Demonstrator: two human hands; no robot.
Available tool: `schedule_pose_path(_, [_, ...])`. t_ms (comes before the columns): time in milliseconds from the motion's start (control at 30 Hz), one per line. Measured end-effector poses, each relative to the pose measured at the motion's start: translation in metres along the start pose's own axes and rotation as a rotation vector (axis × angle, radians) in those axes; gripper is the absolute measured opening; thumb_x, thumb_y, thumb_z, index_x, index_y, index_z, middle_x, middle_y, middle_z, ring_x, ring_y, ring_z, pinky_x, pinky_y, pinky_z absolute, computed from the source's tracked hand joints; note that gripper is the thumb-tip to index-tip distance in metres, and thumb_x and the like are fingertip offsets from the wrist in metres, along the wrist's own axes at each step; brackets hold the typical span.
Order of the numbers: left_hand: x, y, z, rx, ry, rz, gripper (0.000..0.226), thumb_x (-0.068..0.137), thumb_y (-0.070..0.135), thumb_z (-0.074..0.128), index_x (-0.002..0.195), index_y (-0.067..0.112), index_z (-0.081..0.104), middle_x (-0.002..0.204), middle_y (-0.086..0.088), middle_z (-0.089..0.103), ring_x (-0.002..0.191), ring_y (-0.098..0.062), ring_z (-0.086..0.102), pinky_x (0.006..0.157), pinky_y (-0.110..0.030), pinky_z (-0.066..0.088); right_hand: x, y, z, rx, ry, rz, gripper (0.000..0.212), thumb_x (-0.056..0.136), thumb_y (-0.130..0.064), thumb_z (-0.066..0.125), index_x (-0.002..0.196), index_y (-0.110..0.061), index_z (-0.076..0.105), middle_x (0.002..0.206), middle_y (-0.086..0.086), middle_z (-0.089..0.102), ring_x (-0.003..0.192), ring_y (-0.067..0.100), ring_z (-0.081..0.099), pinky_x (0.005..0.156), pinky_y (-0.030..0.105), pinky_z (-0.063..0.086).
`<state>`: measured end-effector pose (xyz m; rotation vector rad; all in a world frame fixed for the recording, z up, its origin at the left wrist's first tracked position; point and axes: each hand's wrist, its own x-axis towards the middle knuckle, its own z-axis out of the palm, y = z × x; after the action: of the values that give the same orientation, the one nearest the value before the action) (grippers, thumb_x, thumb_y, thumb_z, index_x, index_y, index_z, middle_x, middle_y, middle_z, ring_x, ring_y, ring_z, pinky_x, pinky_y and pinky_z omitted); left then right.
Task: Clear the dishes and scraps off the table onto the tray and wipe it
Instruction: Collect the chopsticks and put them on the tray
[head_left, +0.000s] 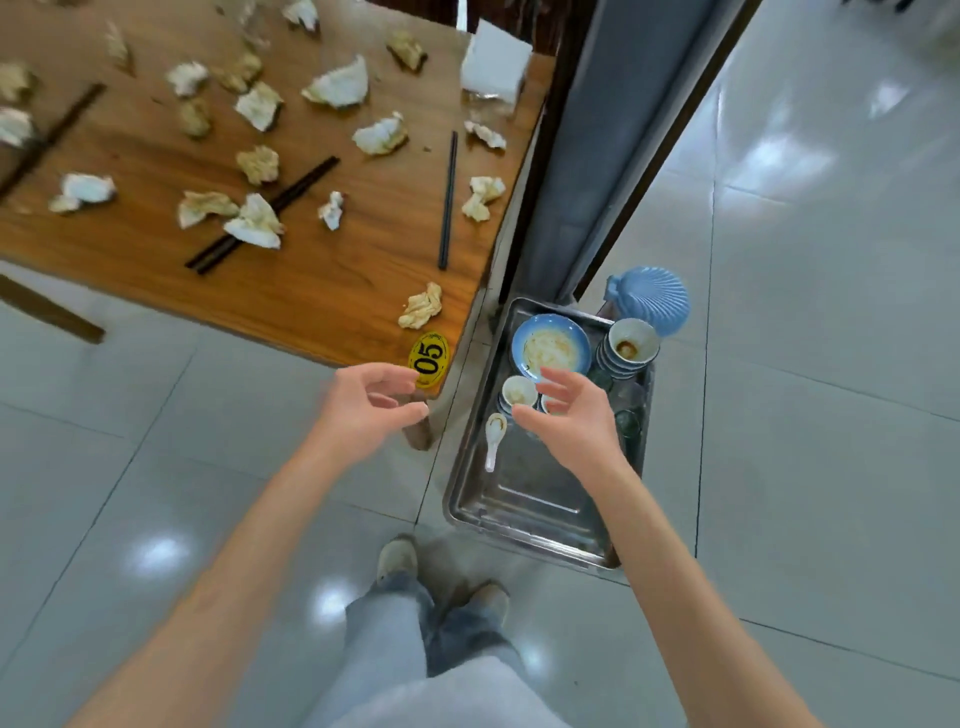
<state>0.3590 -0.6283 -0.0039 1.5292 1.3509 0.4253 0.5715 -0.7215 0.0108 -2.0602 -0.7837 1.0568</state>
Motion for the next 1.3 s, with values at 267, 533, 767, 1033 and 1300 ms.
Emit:
schedule_pose_path(267, [-0.011, 0.035, -0.088, 0.01, 0.201, 0.042, 0.04, 0.069, 0.038, 0.079, 0.106, 0.035, 0.064, 0.102, 0.018, 0.063, 0.086, -0.004, 0.062, 0.061, -0.015, 0.047, -0.003, -0.098, 0.038, -0.12, -0.134, -0.245, 0.068, 0.072, -0.03, 0.078, 0.133, -0.023, 0.048, 0.124, -0.002, 0.058, 0.11, 0.013, 0.053, 0.082, 0.023, 0.041])
schedule_pose_path(533, [0.021, 0.037, -0.223, 0.008, 0.311, 0.083, 0.048, 0.071, 0.036, 0.079, 0.116, 0.031, 0.062, 0.109, 0.016, 0.061, 0.095, -0.008, 0.06, 0.066, -0.017, 0.048, 0.007, -0.205, 0.132, -0.175, -0.139, -0.396, 0.068, 0.073, -0.033, 0.077, 0.132, -0.025, 0.046, 0.128, -0.005, 0.055, 0.112, 0.009, 0.049, 0.086, 0.024, 0.043])
schedule_pose_path(767, [0.069, 0.037, -0.349, 0.012, 0.311, 0.181, 0.04, 0.067, 0.038, 0.08, 0.103, 0.04, 0.063, 0.098, 0.022, 0.064, 0.089, 0.001, 0.061, 0.069, -0.019, 0.049, 0.034, -0.298, 0.218, -0.122, -0.079, -0.45, 0.071, 0.069, -0.036, 0.08, 0.131, -0.026, 0.048, 0.127, -0.007, 0.057, 0.11, 0.006, 0.05, 0.083, 0.019, 0.042])
schedule_pose_path(1033, [0.143, 0.037, -0.435, 0.03, 0.349, 0.216, 0.041, 0.071, 0.035, 0.078, 0.108, 0.035, 0.063, 0.105, 0.017, 0.065, 0.092, -0.001, 0.061, 0.069, -0.017, 0.048, 0.092, -0.375, 0.287, -0.064, -0.092, -0.446, 0.075, 0.066, -0.034, 0.082, 0.133, -0.025, 0.048, 0.129, -0.005, 0.056, 0.117, 0.011, 0.05, 0.09, 0.026, 0.047])
schedule_pose_path(1300, [0.224, 0.017, -0.493, 0.083, 0.391, 0.162, 0.043, 0.071, 0.033, 0.079, 0.112, 0.034, 0.064, 0.104, 0.019, 0.064, 0.092, 0.0, 0.061, 0.073, -0.017, 0.049, 0.168, -0.426, 0.355, -0.07, -0.145, -0.471, 0.073, 0.066, -0.037, 0.082, 0.131, -0.027, 0.049, 0.125, -0.006, 0.058, 0.11, 0.005, 0.051, 0.087, 0.024, 0.047])
